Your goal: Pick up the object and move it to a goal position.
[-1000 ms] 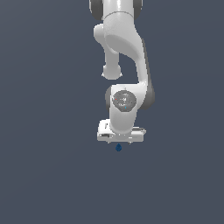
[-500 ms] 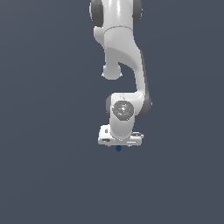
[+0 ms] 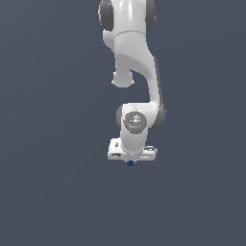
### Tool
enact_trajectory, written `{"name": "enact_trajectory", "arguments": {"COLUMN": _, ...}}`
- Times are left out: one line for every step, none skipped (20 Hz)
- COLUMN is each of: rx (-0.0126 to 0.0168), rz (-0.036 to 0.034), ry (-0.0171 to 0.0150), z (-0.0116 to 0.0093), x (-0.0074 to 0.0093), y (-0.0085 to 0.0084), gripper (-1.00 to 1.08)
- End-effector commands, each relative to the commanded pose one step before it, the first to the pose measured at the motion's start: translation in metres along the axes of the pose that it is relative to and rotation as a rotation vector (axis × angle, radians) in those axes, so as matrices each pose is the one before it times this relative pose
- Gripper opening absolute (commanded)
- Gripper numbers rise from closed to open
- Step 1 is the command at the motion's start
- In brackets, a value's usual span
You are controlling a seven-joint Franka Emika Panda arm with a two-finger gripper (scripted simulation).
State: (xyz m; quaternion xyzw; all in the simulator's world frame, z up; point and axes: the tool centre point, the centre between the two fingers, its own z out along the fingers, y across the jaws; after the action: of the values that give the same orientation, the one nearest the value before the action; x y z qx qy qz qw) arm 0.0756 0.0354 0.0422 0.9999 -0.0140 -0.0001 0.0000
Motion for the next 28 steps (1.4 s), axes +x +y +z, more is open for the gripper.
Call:
{"name": "enact_trajectory", "arguments": {"rx": 0.00004, "rz": -0.00010, "ry": 0.00020, "z": -0.00005, "x": 0.00011, "y": -0.00008, "gripper": -1.00}}
{"name": "enact_trajectory", "arguments": {"rx": 0.00000, "rz": 0.00000, "ry": 0.00000, "z": 0.00000, "x": 0.00000, "y": 0.00000, "gripper": -1.00}}
{"name": "enact_trajectory", "arguments": {"rx": 0.00000, "rz": 0.00000, "ry": 0.00000, "z": 0.00000, "x": 0.00000, "y": 0.00000, "gripper": -1.00}}
{"name": "enact_trajectory", "arguments": {"rx": 0.00000, "rz": 0.00000, "ry": 0.00000, "z": 0.00000, "x": 0.00000, "y": 0.00000, "gripper": -1.00}}
{"name": "enact_trajectory", "arguments": {"rx": 0.00000, "rz": 0.00000, "ry": 0.00000, "z": -0.00004, "x": -0.00006, "y": 0.00001, "gripper": -1.00}}
{"name": "enact_trajectory", "arguments": {"rx": 0.00000, "rz": 0.00000, "ry": 0.00000, "z": -0.00036, "x": 0.00009, "y": 0.00014, "gripper": -1.00}}
{"name": "enact_trajectory", "arguments": {"rx": 0.00000, "rz": 0.00000, "ry": 0.00000, "z": -0.00109, "x": 0.00027, "y": 0.00041, "gripper": -1.00}}
{"name": "enact_trajectory", "arguments": {"rx": 0.00000, "rz": 0.00000, "ry": 0.00000, "z": -0.00182, "x": 0.00045, "y": 0.00069, "gripper": -1.00}}
{"name": "enact_trajectory", "arguments": {"rx": 0.00000, "rz": 0.00000, "ry": 0.00000, "z": -0.00253, "x": 0.00063, "y": 0.00096, "gripper": -1.00}}
{"name": "enact_trajectory", "arguments": {"rx": 0.00000, "rz": 0.00000, "ry": 0.00000, "z": -0.00324, "x": 0.00081, "y": 0.00123, "gripper": -1.00}}
{"name": "enact_trajectory", "arguments": {"rx": 0.00000, "rz": 0.00000, "ry": 0.00000, "z": -0.00392, "x": 0.00098, "y": 0.00148, "gripper": -1.00}}
{"name": "enact_trajectory", "arguments": {"rx": 0.00000, "rz": 0.00000, "ry": 0.00000, "z": -0.00459, "x": 0.00115, "y": 0.00174, "gripper": -1.00}}
{"name": "enact_trajectory", "arguments": {"rx": 0.00000, "rz": 0.00000, "ry": 0.00000, "z": -0.00523, "x": 0.00132, "y": 0.00198, "gripper": -1.00}}
{"name": "enact_trajectory", "arguments": {"rx": 0.00000, "rz": 0.00000, "ry": 0.00000, "z": -0.00586, "x": 0.00149, "y": 0.00221, "gripper": -1.00}}
{"name": "enact_trajectory", "arguments": {"rx": 0.00000, "rz": 0.00000, "ry": 0.00000, "z": -0.00646, "x": 0.00165, "y": 0.00244, "gripper": -1.00}}
{"name": "enact_trajectory", "arguments": {"rx": 0.00000, "rz": 0.00000, "ry": 0.00000, "z": -0.00703, "x": 0.00181, "y": 0.00265, "gripper": -1.00}}
{"name": "enact_trajectory", "arguments": {"rx": 0.00000, "rz": 0.00000, "ry": 0.00000, "z": -0.00758, "x": 0.00197, "y": 0.00286, "gripper": -1.00}}
{"name": "enact_trajectory", "arguments": {"rx": 0.00000, "rz": 0.00000, "ry": 0.00000, "z": -0.00810, "x": 0.00212, "y": 0.00305, "gripper": -1.00}}
{"name": "enact_trajectory", "arguments": {"rx": 0.00000, "rz": 0.00000, "ry": 0.00000, "z": -0.00853, "x": 0.00225, "y": 0.00320, "gripper": -1.00}}
{"name": "enact_trajectory", "arguments": {"rx": 0.00000, "rz": 0.00000, "ry": 0.00000, "z": -0.00883, "x": 0.00235, "y": 0.00331, "gripper": -1.00}}
{"name": "enact_trajectory", "arguments": {"rx": 0.00000, "rz": 0.00000, "ry": 0.00000, "z": -0.00903, "x": 0.00243, "y": 0.00339, "gripper": -1.00}}
{"name": "enact_trajectory", "arguments": {"rx": 0.00000, "rz": 0.00000, "ry": 0.00000, "z": -0.00915, "x": 0.00250, "y": 0.00343, "gripper": -1.00}}
{"name": "enact_trajectory", "arguments": {"rx": 0.00000, "rz": 0.00000, "ry": 0.00000, "z": -0.00921, "x": 0.00256, "y": 0.00345, "gripper": -1.00}}
{"name": "enact_trajectory", "arguments": {"rx": 0.00000, "rz": 0.00000, "ry": 0.00000, "z": -0.00921, "x": 0.00261, "y": 0.00345, "gripper": -1.00}}
{"name": "enact_trajectory", "arguments": {"rx": 0.00000, "rz": 0.00000, "ry": 0.00000, "z": -0.00918, "x": 0.00265, "y": 0.00344, "gripper": -1.00}}
{"name": "enact_trajectory", "arguments": {"rx": 0.00000, "rz": 0.00000, "ry": 0.00000, "z": -0.00900, "x": 0.00264, "y": 0.00337, "gripper": -1.00}}
{"name": "enact_trajectory", "arguments": {"rx": 0.00000, "rz": 0.00000, "ry": 0.00000, "z": -0.00832, "x": 0.00247, "y": 0.00312, "gripper": -1.00}}
{"name": "enact_trajectory", "arguments": {"rx": 0.00000, "rz": 0.00000, "ry": 0.00000, "z": -0.00763, "x": 0.00230, "y": 0.00286, "gripper": -1.00}}
